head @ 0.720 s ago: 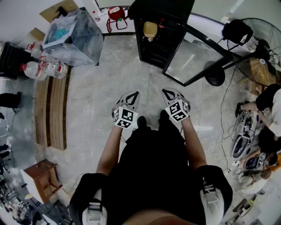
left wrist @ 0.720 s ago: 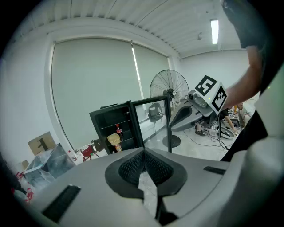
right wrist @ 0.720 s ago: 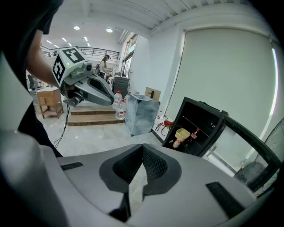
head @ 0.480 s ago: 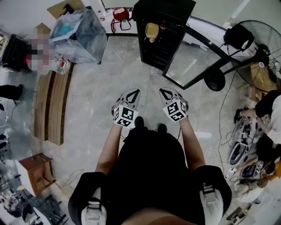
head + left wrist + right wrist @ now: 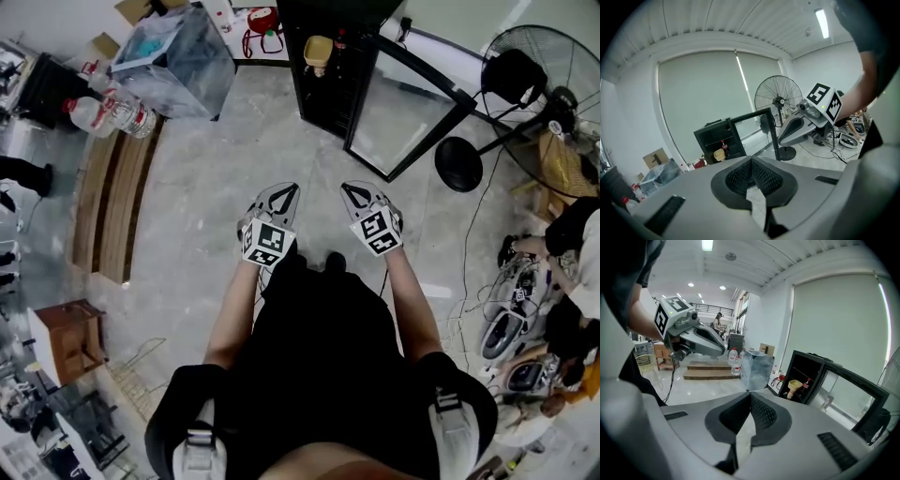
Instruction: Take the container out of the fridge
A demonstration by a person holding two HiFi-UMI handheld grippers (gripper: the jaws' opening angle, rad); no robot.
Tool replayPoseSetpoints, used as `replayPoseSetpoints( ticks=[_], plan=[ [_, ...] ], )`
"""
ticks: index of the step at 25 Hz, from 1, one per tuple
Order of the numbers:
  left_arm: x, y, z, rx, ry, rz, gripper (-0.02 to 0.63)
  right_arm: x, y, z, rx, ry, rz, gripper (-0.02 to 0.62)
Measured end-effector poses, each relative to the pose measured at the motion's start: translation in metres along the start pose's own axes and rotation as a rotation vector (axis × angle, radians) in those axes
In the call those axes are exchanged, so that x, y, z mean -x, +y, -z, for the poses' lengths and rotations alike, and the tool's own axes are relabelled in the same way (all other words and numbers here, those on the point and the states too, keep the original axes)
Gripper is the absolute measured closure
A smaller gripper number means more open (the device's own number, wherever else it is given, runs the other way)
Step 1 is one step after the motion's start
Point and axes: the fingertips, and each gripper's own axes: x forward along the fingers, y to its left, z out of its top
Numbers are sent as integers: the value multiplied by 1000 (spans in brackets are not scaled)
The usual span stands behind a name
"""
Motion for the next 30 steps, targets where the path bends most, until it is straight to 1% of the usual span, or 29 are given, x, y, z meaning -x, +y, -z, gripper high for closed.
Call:
replayPoseSetpoints(
  ticks=[4,8,10,20,30],
  plan=[
    [13,-18,-5,-3,10,-29,584,19,4,6,6,-29,-19,597],
    [19,-23,-11,1,15,-53,584,26,10,7,26,-35,-55,597],
    [18,-24,-13,0,15,-57,584,27,10,4,33,-47,-58,597],
    [8,-15,-22,11,-12,-66,584,24,3,-6,67,-51,-52,597],
    [1,5,-16,16,-26,-49,584,8,0,-17,61,-51,-29,597]
  ],
)
